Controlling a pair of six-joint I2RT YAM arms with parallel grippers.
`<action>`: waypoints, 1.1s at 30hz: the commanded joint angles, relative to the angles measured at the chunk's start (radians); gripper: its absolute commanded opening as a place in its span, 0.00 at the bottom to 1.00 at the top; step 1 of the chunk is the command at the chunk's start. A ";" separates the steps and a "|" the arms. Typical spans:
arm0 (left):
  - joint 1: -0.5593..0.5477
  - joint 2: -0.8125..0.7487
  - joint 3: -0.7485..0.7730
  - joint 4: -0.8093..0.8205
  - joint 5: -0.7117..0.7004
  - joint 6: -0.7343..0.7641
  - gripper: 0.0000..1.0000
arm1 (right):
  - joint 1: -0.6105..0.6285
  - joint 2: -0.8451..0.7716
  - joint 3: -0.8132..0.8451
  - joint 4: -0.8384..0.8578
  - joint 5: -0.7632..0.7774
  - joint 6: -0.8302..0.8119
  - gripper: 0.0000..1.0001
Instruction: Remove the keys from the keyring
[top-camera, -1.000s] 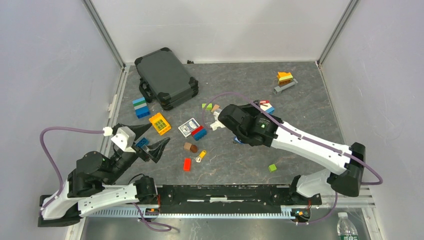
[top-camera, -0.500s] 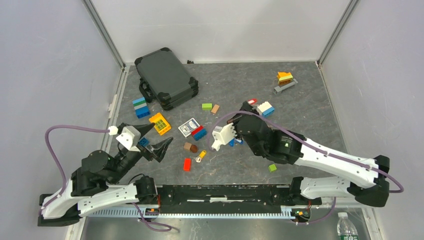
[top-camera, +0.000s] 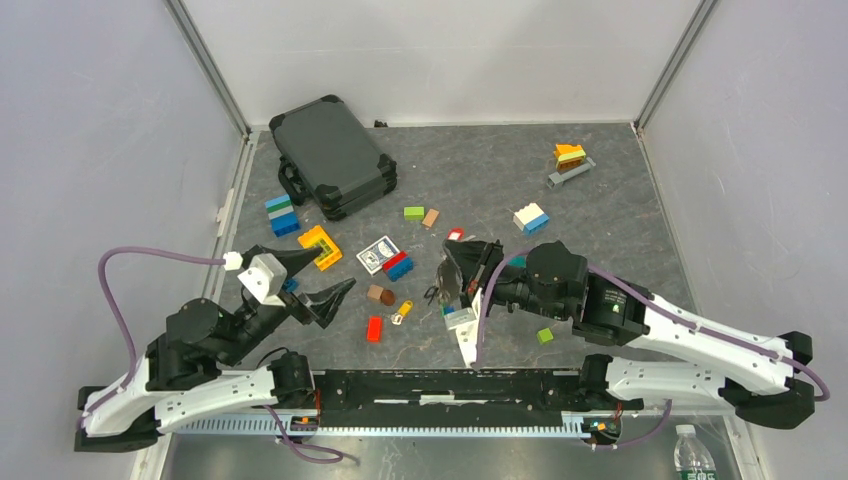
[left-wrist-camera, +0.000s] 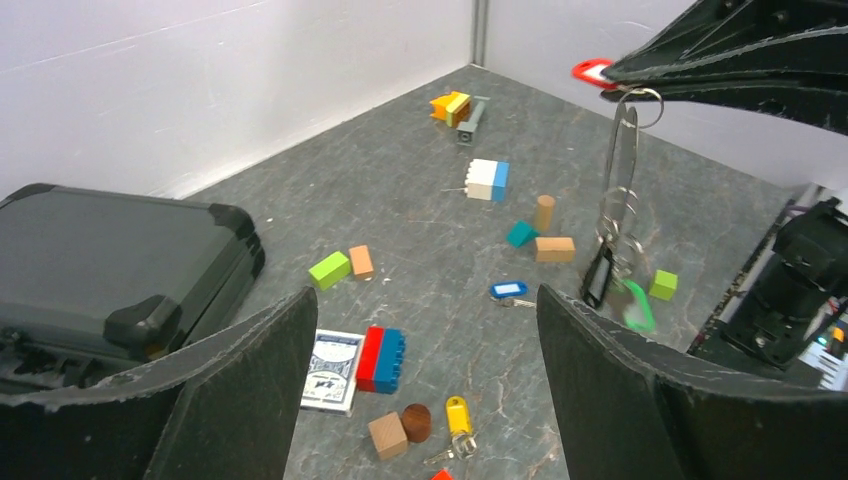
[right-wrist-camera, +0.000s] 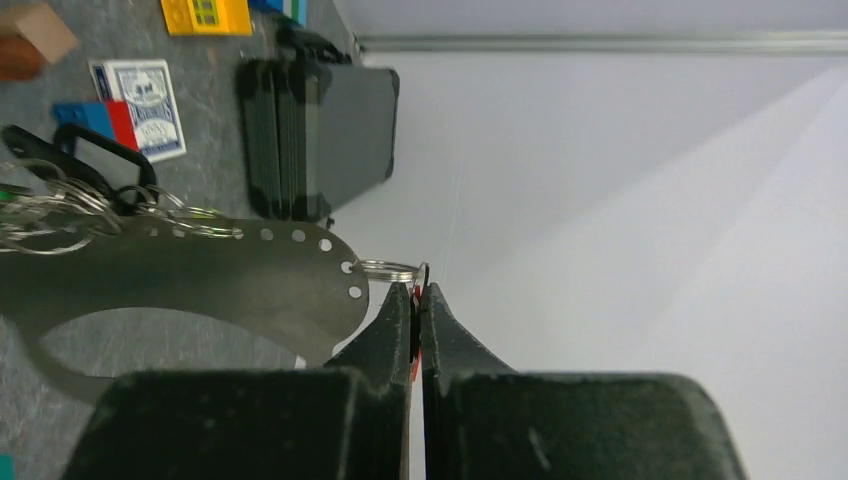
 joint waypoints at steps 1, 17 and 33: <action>-0.005 0.037 0.000 0.078 0.095 0.007 0.86 | 0.005 -0.008 0.023 0.065 -0.195 0.002 0.00; -0.004 0.122 -0.022 0.214 0.296 -0.034 0.84 | 0.007 -0.022 0.079 0.019 -0.296 0.020 0.00; -0.004 0.187 -0.048 0.348 0.349 -0.048 0.88 | 0.006 0.026 0.262 -0.029 -0.306 0.328 0.00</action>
